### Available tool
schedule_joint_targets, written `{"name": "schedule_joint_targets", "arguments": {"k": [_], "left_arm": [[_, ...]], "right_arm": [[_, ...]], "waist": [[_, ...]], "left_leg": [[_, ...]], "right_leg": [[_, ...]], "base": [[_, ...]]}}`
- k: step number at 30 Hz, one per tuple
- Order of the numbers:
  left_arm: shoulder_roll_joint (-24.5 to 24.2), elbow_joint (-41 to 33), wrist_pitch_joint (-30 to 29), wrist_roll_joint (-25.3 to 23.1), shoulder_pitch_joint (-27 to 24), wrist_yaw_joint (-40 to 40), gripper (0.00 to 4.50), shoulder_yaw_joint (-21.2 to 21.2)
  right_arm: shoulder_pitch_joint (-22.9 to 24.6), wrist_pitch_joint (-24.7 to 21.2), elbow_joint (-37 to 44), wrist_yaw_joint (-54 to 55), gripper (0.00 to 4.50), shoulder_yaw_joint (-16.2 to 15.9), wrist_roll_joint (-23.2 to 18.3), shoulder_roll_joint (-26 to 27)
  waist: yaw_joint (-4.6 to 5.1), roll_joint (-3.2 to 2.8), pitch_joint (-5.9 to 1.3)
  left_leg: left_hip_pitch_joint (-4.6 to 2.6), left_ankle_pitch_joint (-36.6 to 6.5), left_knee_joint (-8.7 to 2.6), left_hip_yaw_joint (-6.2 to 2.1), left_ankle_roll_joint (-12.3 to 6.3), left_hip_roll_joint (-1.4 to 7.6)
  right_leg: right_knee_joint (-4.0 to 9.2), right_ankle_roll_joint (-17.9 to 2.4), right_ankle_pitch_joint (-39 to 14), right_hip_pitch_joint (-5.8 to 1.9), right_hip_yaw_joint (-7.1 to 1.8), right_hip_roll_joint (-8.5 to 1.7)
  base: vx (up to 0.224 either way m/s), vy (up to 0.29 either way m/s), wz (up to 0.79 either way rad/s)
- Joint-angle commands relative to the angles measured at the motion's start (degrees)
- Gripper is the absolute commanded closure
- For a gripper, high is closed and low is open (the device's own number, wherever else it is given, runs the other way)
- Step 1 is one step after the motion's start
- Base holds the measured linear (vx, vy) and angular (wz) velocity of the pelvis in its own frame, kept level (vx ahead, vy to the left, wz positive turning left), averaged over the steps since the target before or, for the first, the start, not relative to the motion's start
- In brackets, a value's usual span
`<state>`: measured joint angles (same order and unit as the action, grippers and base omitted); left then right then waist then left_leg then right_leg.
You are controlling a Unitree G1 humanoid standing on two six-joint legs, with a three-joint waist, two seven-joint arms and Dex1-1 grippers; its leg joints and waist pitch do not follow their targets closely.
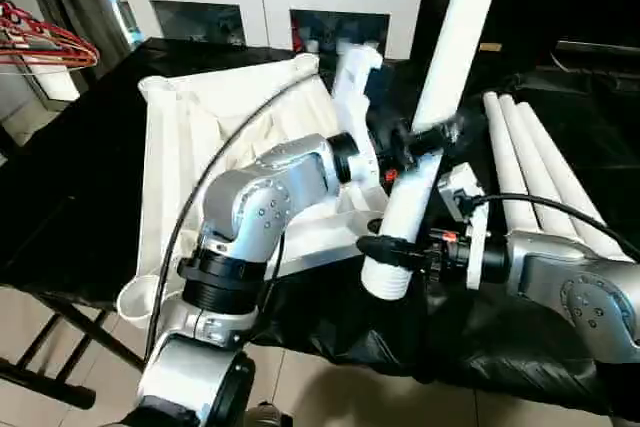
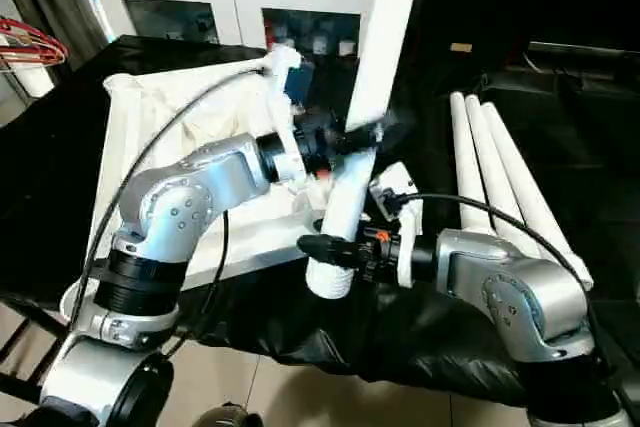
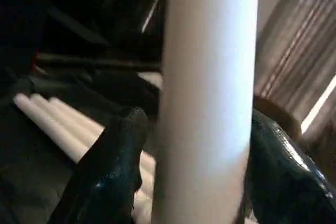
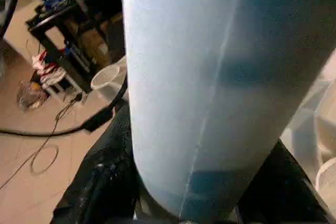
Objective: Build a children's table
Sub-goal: Pick table leg
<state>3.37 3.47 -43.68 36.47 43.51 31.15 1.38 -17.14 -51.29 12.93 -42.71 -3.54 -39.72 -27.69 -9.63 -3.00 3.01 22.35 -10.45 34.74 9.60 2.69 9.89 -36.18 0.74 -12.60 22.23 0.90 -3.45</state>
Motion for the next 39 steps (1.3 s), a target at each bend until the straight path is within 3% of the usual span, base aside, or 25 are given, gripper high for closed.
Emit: {"name": "schedule_joint_targets", "arguments": {"k": [1,6,11,13,15,16,18,23,28,29,30,31,33,36,37,39], "left_arm": [[-0.4,-3.1,1.2,1.6,1.5,1.0,1.58,-1.9],[-2.7,-5.7,2.9,-0.5,0.0,3.0,1.58,0.0],[-11.1,-4.8,7.5,-8.5,-3.2,4.9,1.58,3.2],[-16.4,-3.4,11.9,-14.5,-5.9,6.9,1.58,7.0],[-17.7,-3.2,12.9,-15.9,-6.6,7.5,1.58,8.0],[-22.3,-2.1,16.8,-21.4,-9.1,9.7,1.58,13.1],[-25.0,-0.8,19.9,-24.8,-11.1,11.2,1.58,16.7],[-25.9,3.6,22.0,-27.9,-13.7,11.6,1.58,21.5],[-24.6,8.4,24.0,-30.4,-14.7,12.0,1.58,23.0],[-24.0,10.9,25.5,-31.0,-14.9,11.8,1.76,23.2],[-23.8,11.4,25.7,-31.1,-14.9,11.8,1.95,23.3],[-23.7,12.9,26.8,-31.4,-14.8,12.3,1.95,23.3],[-23.8,14.8,27.3,-31.8,-14.3,12.5,1.98,23.5],[-23.7,17.1,27.2,-32.3,-13.6,12.4,2.40,23.4],[-23.7,17.4,26.9,-32.3,-13.5,12.7,2.39,23.2],[-23.5,17.6,26.5,-31.9,-13.4,13.5,2.57,22.7]], "right_arm": [[-0.2,2.7,-0.9,1.9,2.59,1.9,1.1,1.3],[-1.1,6.0,-2.8,5.4,2.59,3.8,2.7,4.1],[-2.3,14.1,-7.3,12.4,2.59,4.4,10.2,5.8],[-1.7,16.9,-8.5,14.0,2.59,3.2,13.9,5.4],[-1.6,17.4,-8.7,14.5,2.59,3.1,14.5,5.4],[-1.3,17.7,-9.5,16.2,2.59,3.1,15.7,5.6],[-1.0,17.9,-10.0,17.3,2.59,3.5,16.2,6.2],[-1.0,18.4,-11.1,19.5,2.59,2.9,18.0,6.9],[-1.2,20.4,-12.1,19.7,2.59,3.3,19.3,7.9],[-1.2,20.6,-12.0,19.8,2.59,3.3,19.4,8.0],[-1.2,20.6,-12.0,19.8,2.59,3.3,19.5,8.0],[-1.0,20.5,-11.7,19.5,2.59,3.2,19.4,7.9],[-0.7,20.1,-11.2,19.0,2.59,3.1,19.0,7.8],[-0.4,19.8,-10.6,18.5,2.59,3.2,18.8,7.9],[-0.4,19.5,-10.4,18.5,2.59,3.3,18.6,8.0],[-0.4,19.3,-10.3,18.3,2.59,3.4,18.6,8.0]], "waist": [[-0.15,1.18,-4.15],[-0.05,1.08,-4.07],[0.30,0.72,-4.06],[0.38,0.65,-4.13],[0.91,0.55,-4.33],[0.91,0.81,-4.38],[0.96,0.73,-4.38],[1.00,0.61,-4.50],[1.25,0.71,-4.34],[1.21,-0.01,-4.49],[1.40,0.39,-4.46],[1.34,0.42,-4.57],[1.40,0.20,-4.61],[1.37,0.18,-4.65],[1.36,-0.12,-4.65],[1.40,-0.01,-4.59]], "left_leg": [[-0.62,-3.4,-3.16,-0.95,-1.46,2.34],[-0.65,-3.8,-3.34,-0.98,-1.21,2.42],[-0.93,-5.2,-3.72,-1.03,0.84,2.35],[-0.87,-4.8,-3.80,-1.14,1.36,2.29],[-0.94,-3.9,-3.77,-0.98,1.86,2.15],[-0.86,-3.2,-3.74,-0.99,1.64,2.17],[-0.85,-2.9,-3.78,-0.95,1.27,2.22],[-0.88,-3.4,-3.69,-0.79,1.69,2.23],[-0.55,-4.2,-3.63,-0.70,0.88,2.10],[-0.67,-4.4,-3.55,-0.83,1.04,2.16],[-0.62,-4.4,-3.57,-0.75,0.99,2.15],[-0.62,-3.9,-3.53,-0.82,0.98,2.16],[-0.64,-3.9,-3.46,-0.84,0.90,2.15],[-0.70,-4.1,-3.46,-0.86,0.41,2.24],[-0.72,-4.3,-3.43,-0.89,0.49,2.26],[-0.74,-4.8,-3.49,-0.88,0.53,2.31]], "right_leg": [[3.90,-13.0,-0.9,-2.73,-1.67,-4.11],[3.91,-12.3,-1.7,-2.52,-1.66,-4.02],[4.20,-9.7,-4.6,-2.25,-1.63,-3.84],[4.23,-8.5,-3.7,-2.28,-1.62,-3.80],[3.77,-7.6,-1.0,-2.35,-1.61,-3.53],[3.64,-7.6,0.4,-2.36,-1.61,-3.52],[3.46,-7.5,1.3,-2.25,-1.64,-3.57],[3.26,-9.3,2.5,-2.06,-1.62,-3.58],[3.44,-10.1,2.2,-2.08,-1.67,-3.82],[3.28,-10.1,1.7,-2.04,-1.69,-3.86],[3.41,-10.0,2.4,-2.11,-1.69,-3.72],[3.25,-10.1,3.2,-2.22,-1.69,-3.76],[3.16,-10.5,4.5,-2.16,-1.65,-3.72],[3.13,-11.1,5.2,-2.21,-1.64,-3.81],[3.07,-11.3,5.1,-2.15,-1.63,-3.81],[3.15,-11.6,4.5,-2.16,-1.63,-3.83]], "base": [[0.000,0.000,0.00],[0.000,0.000,0.00],[0.000,0.000,0.00],[0.000,0.000,0.00],[0.000,0.000,0.00],[0.000,0.000,0.00],[0.000,0.000,0.00],[0.000,0.000,0.00],[0.000,0.000,0.00],[0.000,0.000,0.00],[0.000,0.000,0.00],[0.000,0.000,0.00],[0.000,0.000,0.00],[0.000,0.000,0.00],[0.000,0.000,0.00],[0.000,0.000,0.00]]}}
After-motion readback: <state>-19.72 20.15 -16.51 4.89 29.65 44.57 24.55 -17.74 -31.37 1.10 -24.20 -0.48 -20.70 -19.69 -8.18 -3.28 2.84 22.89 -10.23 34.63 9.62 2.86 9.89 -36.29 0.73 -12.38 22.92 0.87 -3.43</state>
